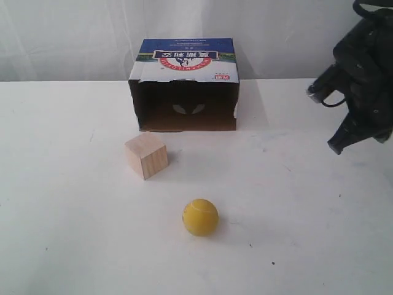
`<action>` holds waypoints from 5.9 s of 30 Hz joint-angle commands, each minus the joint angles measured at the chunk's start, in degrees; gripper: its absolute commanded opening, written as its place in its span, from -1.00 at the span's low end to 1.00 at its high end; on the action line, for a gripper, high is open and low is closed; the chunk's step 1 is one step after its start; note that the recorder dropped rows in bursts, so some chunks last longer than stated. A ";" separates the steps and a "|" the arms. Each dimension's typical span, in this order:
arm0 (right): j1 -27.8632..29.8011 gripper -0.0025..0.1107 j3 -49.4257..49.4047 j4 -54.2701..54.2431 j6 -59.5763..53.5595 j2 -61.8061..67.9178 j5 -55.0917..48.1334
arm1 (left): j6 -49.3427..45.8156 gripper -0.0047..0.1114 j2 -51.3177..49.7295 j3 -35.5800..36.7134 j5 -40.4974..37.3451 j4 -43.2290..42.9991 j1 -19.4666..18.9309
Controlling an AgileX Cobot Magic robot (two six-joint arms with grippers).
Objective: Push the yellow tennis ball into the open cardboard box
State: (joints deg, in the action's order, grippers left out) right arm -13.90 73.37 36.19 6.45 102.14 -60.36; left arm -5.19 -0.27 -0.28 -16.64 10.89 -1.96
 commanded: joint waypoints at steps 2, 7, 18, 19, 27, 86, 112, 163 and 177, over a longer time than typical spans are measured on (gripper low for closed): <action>-2.19 -0.96 2.45 -40.10 -22.84 -2.10 7.81 | -0.33 -0.92 0.27 0.28 1.33 4.40 0.36; -8.64 -0.96 1.98 -64.59 -35.28 -0.94 13.67 | -0.33 -0.92 0.27 0.28 -1.01 4.40 0.36; -18.04 -0.96 1.93 -63.00 -32.99 7.42 25.37 | -0.33 -0.92 0.27 0.28 -2.24 4.40 0.36; -18.04 -0.96 1.93 -63.00 -32.51 8.10 25.50 | -0.33 -0.92 0.27 0.28 -2.24 4.40 0.36; -18.04 -0.96 1.93 -62.88 -31.71 9.20 23.99 | -0.33 -0.92 0.27 0.28 -2.24 4.40 0.36; -18.04 -0.96 1.51 -39.03 -14.55 9.74 44.45 | 0.87 -0.92 0.27 0.28 -2.31 4.16 0.36; -17.90 -0.96 0.28 -34.71 -12.25 12.60 43.75 | 0.87 -0.92 0.27 0.28 -2.31 4.16 0.36; -16.27 -0.96 -0.15 -33.15 -8.11 13.65 46.70 | 0.87 -0.92 0.27 0.28 -2.31 4.16 0.36; -16.14 -0.96 1.38 -32.55 -8.11 13.75 54.31 | 0.87 -0.92 0.27 0.28 -2.31 4.16 0.36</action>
State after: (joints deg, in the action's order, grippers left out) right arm -30.37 74.51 3.13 -1.94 115.81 -6.72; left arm -4.78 -0.27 -0.28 -18.74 14.57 -1.96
